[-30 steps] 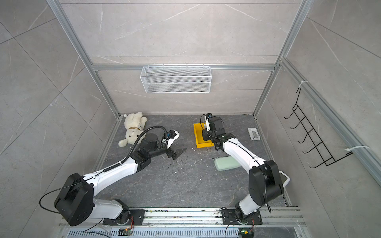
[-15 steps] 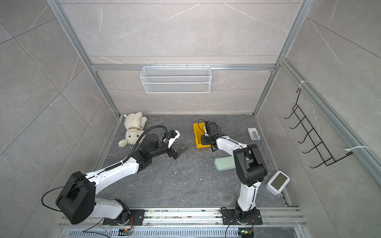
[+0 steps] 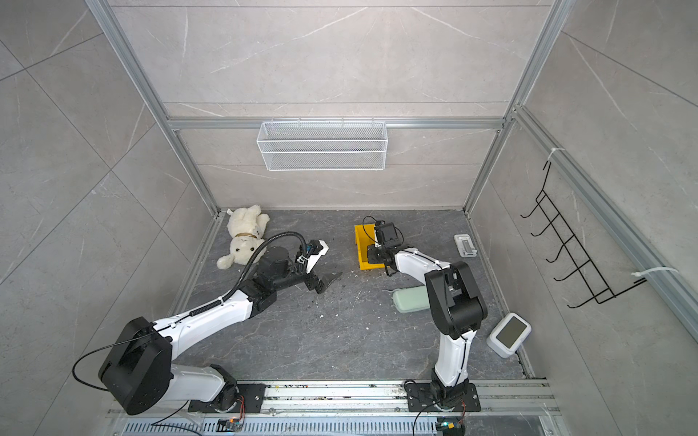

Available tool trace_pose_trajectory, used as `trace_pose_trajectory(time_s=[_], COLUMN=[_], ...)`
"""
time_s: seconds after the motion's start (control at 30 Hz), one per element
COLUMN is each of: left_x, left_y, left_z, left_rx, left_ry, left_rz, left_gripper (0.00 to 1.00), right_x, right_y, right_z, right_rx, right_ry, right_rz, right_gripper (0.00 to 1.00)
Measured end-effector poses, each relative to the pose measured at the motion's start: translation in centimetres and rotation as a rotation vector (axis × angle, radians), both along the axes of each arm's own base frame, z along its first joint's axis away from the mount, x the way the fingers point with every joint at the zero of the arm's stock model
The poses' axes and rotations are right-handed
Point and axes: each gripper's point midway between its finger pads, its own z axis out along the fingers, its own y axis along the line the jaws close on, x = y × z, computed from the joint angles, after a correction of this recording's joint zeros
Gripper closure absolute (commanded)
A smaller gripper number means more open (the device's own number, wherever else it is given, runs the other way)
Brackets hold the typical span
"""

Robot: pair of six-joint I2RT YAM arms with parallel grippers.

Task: Put the screwdriver in the bin
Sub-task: Place the screwdriver into the bin.

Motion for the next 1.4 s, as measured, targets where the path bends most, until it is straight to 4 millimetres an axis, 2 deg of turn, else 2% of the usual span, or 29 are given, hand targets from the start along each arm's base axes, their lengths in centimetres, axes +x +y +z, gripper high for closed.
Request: trace_pose_trajectory(time_s=[0.13,0.23,0.47,0.6,0.7,0.83,0.9,1.0,1.13,1.27,1.4], left_x=[0.0,0.0,0.0,0.3,0.9,1.6,1.7,1.7,1.5,1.3,1.3], left_y=[0.1,0.3,1.8,3.7,6.2,9.6,10.4,10.6,10.6,10.4,10.3], left_z=[0.3,0.3,-0.8,-0.9,-0.7,-0.6,-0.5,-0.5,-0.8,-0.9,-0.8], left_rx=[-0.003,-0.001,0.032,0.036,0.028,0.015,0.013,0.009,0.01,0.006,0.002], left_ry=[-0.008,-0.01,0.004,0.011,0.018,0.031,0.035,0.04,0.059,0.067,0.071], left_rz=[0.006,0.017,0.08,0.143,0.218,0.312,0.338,0.342,0.339,0.326,0.322], left_gripper=[0.0,0.0,0.0,0.0,0.0,0.0,0.0,0.0,0.0,0.0,0.0], right_x=[0.0,0.1,-0.3,-1.1,-2.2,-3.0,-3.0,-2.8,-2.8,-2.1,-1.1], right_y=[0.2,0.4,0.4,0.0,-0.5,-1.0,-1.0,-0.9,-0.7,-0.2,0.2], right_z=[0.4,1.5,7.4,10.2,10.9,10.8,10.4,8.8,5.2,2.3,1.2], right_rx=[0.009,0.021,0.062,0.08,0.075,0.055,0.052,0.046,0.025,0.005,-0.007], right_ry=[-0.006,-0.025,-0.148,-0.221,-0.248,-0.251,-0.242,-0.206,-0.105,-0.013,0.03], right_rz=[0.009,0.015,0.027,0.035,0.04,0.046,0.048,0.047,0.051,0.059,0.061], right_gripper=[0.53,0.48,0.26,0.16,0.13,0.2,0.22,0.27,0.29,0.4,0.57])
